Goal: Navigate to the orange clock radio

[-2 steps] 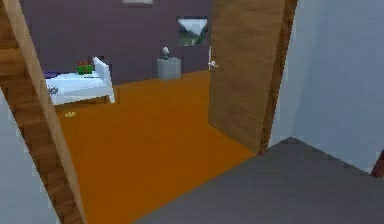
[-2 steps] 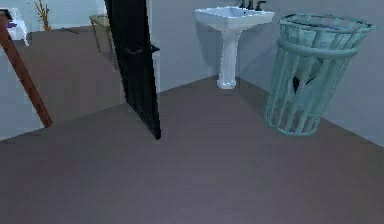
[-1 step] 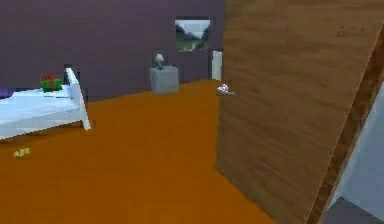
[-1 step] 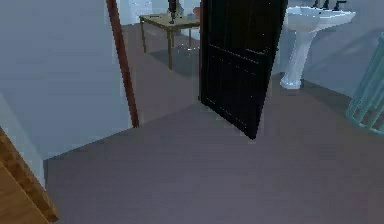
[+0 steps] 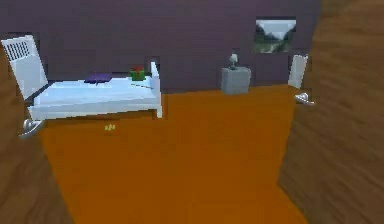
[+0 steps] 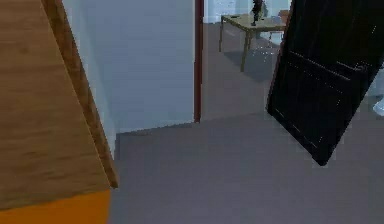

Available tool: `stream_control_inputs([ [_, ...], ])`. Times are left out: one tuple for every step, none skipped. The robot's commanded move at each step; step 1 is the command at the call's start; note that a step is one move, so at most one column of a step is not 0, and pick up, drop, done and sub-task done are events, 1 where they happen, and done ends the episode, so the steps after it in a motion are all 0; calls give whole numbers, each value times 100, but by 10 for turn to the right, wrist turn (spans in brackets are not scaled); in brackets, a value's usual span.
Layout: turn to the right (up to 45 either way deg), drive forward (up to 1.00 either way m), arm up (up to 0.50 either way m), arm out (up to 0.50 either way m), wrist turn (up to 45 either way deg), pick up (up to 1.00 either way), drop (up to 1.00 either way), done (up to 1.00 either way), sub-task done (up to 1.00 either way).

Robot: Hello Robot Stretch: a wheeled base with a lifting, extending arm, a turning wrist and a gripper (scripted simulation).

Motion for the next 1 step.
stream_control_inputs([
  [0,100,0,0,0,0,0,0,0],
])
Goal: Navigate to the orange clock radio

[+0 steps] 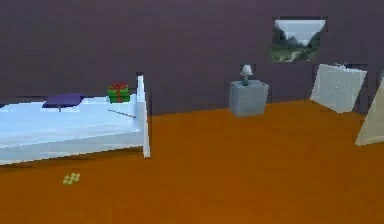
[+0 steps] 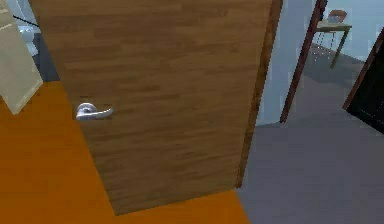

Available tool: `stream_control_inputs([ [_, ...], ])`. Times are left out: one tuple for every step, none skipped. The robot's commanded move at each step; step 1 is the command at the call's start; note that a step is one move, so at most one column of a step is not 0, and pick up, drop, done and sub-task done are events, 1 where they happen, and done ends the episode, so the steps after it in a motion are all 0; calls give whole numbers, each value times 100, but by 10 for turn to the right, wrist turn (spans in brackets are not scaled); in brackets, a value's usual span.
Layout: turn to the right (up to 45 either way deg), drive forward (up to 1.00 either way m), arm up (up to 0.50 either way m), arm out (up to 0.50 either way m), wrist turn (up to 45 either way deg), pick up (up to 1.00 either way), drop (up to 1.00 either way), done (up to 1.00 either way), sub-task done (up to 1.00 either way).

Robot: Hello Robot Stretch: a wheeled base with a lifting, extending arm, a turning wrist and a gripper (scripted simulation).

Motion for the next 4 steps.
stream_control_inputs([
  [-30,0,0,0,0,0,0,0,0],
  [0,60,0,0,0,0,0,0,0],
  [390,0,0,0,0,0,0,0,0],
  [30,0,0,0,0,0,0,0,0],
])
